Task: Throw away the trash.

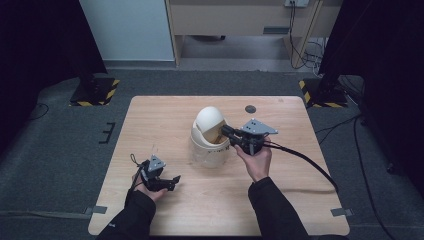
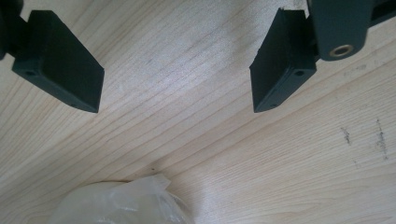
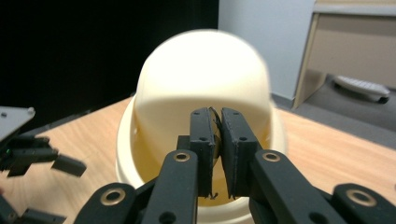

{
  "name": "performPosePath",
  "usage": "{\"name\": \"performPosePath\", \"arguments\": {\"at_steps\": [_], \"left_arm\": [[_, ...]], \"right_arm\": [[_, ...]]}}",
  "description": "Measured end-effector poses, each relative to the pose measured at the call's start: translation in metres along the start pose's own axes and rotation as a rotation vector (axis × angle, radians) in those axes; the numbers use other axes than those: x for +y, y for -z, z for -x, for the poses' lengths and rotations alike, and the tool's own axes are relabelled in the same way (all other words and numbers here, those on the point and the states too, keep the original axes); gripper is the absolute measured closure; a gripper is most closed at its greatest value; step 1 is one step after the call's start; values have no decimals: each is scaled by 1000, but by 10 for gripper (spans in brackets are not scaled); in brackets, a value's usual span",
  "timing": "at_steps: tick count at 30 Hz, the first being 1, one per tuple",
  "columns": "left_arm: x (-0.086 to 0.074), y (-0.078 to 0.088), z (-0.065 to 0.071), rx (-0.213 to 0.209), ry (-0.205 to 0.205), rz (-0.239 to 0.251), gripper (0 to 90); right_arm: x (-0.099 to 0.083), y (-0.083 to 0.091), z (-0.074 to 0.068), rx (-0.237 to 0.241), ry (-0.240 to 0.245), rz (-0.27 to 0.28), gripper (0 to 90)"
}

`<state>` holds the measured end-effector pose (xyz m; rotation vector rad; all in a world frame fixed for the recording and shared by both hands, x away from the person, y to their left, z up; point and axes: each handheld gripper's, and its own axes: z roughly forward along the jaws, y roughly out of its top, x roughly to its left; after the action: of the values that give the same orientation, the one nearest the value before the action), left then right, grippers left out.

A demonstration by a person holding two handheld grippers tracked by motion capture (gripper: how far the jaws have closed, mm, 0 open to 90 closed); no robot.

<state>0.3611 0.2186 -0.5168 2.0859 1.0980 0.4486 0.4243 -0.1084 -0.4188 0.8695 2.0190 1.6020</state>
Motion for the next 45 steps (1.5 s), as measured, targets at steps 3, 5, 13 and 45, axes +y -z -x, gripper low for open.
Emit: {"name": "performPosePath", "arguments": {"at_steps": [3,5,13,45], "left_arm": [[0,0,-1,-1,1,-3,170],[-1,0,-1,0,3,-3,170],[-2,1,-3,3,9,-1,170],[-11,3,-21,30,-6,-79,146]], "right_arm": [[-2,-3,-1,9,-8,-12,806],[1,0,2,2,-8,-8,750],[25,42,21,-57,-20,49,669],[-109,124,113,-256,-216,-313,254]]}}
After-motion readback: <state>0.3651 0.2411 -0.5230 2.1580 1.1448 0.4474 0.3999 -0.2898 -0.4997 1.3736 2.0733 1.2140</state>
